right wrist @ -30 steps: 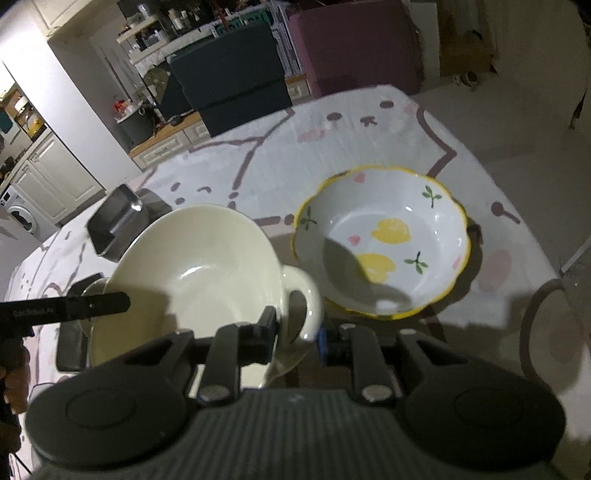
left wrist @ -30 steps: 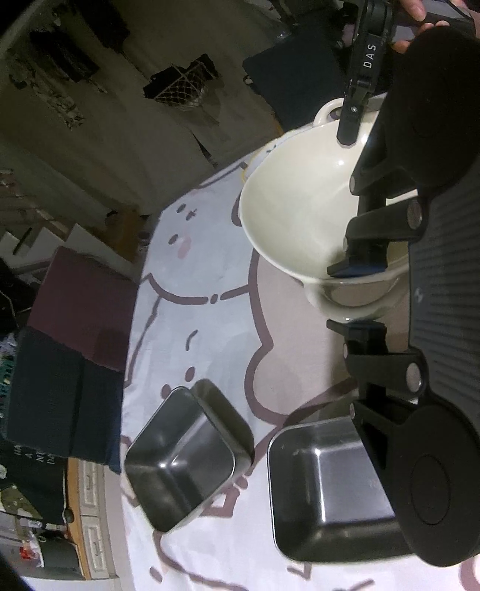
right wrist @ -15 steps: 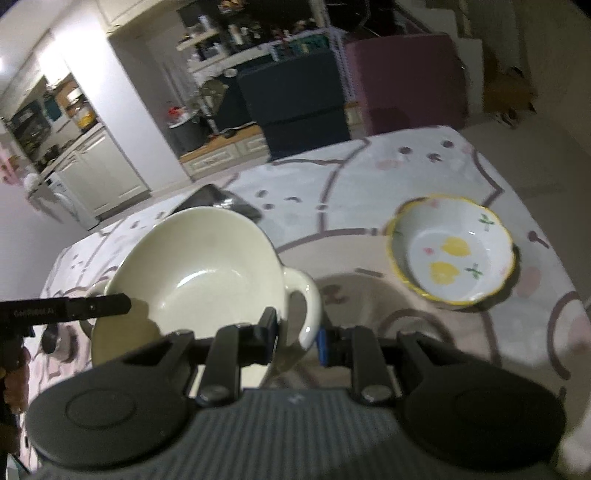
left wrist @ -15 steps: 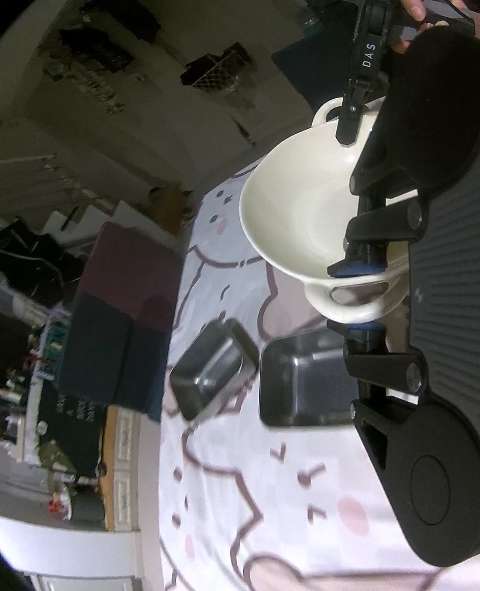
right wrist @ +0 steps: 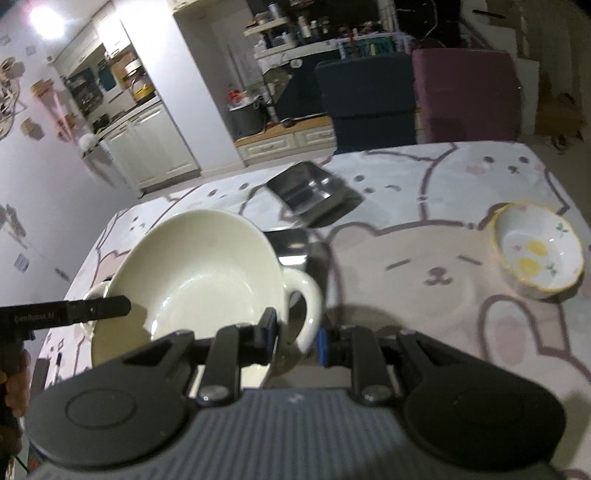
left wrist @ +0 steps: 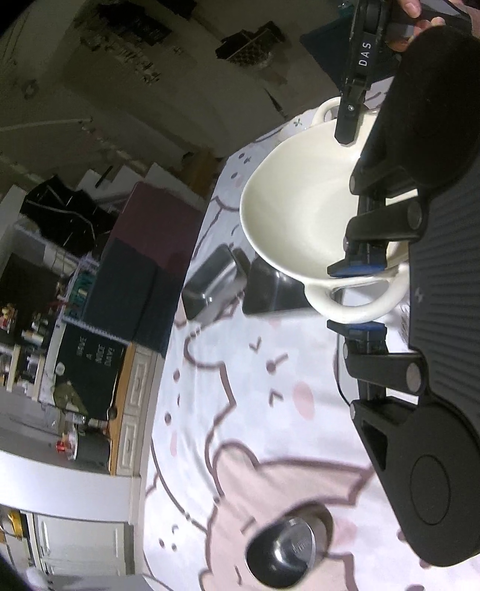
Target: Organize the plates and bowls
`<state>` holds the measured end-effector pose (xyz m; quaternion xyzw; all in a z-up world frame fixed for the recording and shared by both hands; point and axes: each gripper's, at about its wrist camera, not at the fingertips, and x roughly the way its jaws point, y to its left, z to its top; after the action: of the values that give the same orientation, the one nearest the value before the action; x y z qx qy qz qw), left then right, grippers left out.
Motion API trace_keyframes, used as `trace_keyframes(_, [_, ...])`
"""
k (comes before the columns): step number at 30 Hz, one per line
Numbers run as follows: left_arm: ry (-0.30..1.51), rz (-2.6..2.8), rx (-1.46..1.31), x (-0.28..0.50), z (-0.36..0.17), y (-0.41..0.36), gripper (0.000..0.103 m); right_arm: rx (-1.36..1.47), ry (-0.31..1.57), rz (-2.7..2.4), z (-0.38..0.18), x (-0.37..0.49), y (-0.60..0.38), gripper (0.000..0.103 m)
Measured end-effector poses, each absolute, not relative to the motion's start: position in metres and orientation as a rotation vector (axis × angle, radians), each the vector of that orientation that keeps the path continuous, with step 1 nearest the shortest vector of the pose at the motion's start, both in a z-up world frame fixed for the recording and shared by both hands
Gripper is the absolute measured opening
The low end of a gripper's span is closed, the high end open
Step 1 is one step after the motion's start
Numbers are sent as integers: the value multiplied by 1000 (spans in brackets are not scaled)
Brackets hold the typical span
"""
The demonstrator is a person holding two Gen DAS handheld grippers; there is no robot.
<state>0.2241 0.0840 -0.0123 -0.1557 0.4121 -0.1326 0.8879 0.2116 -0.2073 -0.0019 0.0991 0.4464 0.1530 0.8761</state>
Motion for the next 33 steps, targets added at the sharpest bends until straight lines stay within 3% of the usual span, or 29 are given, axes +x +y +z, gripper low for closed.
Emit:
trace_keyframes(12, [945,-237,-394,210,-51,138,25,130,1026,353,-18,207,-147,26])
trace_keyframes(33, [1082,-220,-427,224,-109,162,31,-24,1140,341,-49,206,-100,27])
